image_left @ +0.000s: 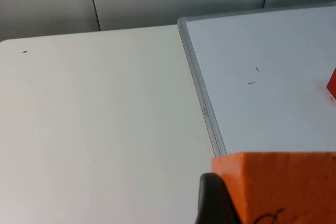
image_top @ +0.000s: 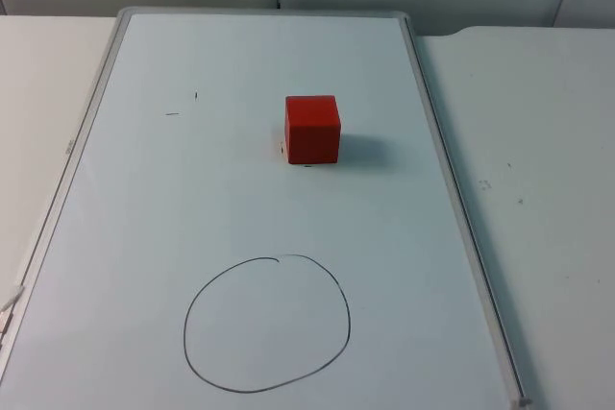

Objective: Pick up one cube with the left hand and another cube with the right hand. First place the cube in the right hand at the target position, then stack the cube in the left hand on top.

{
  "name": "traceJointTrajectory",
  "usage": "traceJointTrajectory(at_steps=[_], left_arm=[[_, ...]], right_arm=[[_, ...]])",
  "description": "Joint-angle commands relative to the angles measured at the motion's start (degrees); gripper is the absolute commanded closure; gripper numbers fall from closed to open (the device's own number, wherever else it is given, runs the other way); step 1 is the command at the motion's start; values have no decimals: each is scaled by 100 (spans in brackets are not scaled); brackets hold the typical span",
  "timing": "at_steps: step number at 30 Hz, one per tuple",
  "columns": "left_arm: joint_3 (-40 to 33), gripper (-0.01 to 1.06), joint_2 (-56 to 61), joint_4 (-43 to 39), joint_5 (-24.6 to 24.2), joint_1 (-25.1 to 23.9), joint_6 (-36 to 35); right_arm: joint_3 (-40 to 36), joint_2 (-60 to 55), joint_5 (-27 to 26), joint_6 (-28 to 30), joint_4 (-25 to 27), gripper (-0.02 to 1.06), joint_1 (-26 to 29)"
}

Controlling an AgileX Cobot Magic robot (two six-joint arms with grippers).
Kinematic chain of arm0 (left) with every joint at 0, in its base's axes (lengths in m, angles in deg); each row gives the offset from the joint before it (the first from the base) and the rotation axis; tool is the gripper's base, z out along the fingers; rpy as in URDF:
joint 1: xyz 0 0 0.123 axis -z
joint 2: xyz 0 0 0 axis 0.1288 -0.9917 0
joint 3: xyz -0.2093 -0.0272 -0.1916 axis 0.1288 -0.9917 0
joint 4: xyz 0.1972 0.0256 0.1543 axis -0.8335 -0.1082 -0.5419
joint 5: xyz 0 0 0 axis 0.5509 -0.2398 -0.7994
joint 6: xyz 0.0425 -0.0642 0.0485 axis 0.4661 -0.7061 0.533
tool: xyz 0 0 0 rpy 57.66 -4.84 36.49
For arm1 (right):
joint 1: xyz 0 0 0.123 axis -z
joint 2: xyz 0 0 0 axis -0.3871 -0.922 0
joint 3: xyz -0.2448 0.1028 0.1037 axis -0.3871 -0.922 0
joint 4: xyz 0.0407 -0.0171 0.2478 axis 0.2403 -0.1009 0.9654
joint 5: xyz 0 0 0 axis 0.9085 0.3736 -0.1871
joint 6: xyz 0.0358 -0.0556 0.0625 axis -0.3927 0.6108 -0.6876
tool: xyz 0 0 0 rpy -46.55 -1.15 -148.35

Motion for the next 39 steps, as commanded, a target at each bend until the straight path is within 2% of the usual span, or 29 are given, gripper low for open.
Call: traceJointTrajectory(at_steps=[1,4,5,7,8,9,12,13,14,16,17,18,21,23,24,28,34,35,37,39], left_arm=[[-105,105,26,-17,200,24,-62],[-280,105,39,90,427,24,-62],[-280,105,39,90,427,24,-62],[-294,105,63,119,467,24,-62],[-294,105,92,119,481,24,-62],[-294,105,92,119,481,24,-62],[-294,105,248,119,481,24,4],[-294,105,248,119,481,24,4],[-294,105,322,104,481,24,4],[-333,105,458,81,496,24,4],[-365,105,541,65,519,24,4],[-365,105,541,65,519,24,4],[-431,105,786,65,572,24,4],[-431,105,892,25,583,24,4],[-431,105,892,25,583,24,4],[-431,105,989,10,583,24,4],[-431,105,989,10,583,24,4],[-431,105,989,10,583,24,4],[-431,105,989,10,583,24,4],[-431,105,989,10,583,24,4]], right_arm=[[187,-456,-355,284,278,2,31],[830,-1851,-793,836,904,2,31],[830,-1851,-793,836,904,2,31],[1349,-2735,-929,1146,1249,2,31],[1598,-3249,-943,1293,1456,2,21],[1598,-3249,-943,1293,1456,2,21],[2711,-4986,-692,1610,2086,2,-59],[2711,-4986,-692,1610,2086,2,-59],[3050,-5489,-682,1591,2103,2,-231],[3719,-6366,-744,1121,1758,2,-708],[4153,-7040,-900,401,1079,2,-1196],[4153,-7040,-900,401,1079,2,-1196],[5021,-8272,-1055,-1531,-643,2,-1988],[5525,-9015,-960,-2400,-1271,2,-2308],[5525,-9015,-960,-2400,-1271,2,-2308],[6462,-10314,-933,-3130,-1481,2,-2731],[7274,-11313,-788,-3602,-1615,2,-2997],[7500,-11607,-612,-3962,-1887,4,-3073],[7755,-11887,-442,-4276,-2209,5,-3115],[7822,-11995,-400,-4409,-2321,5,-3129]])
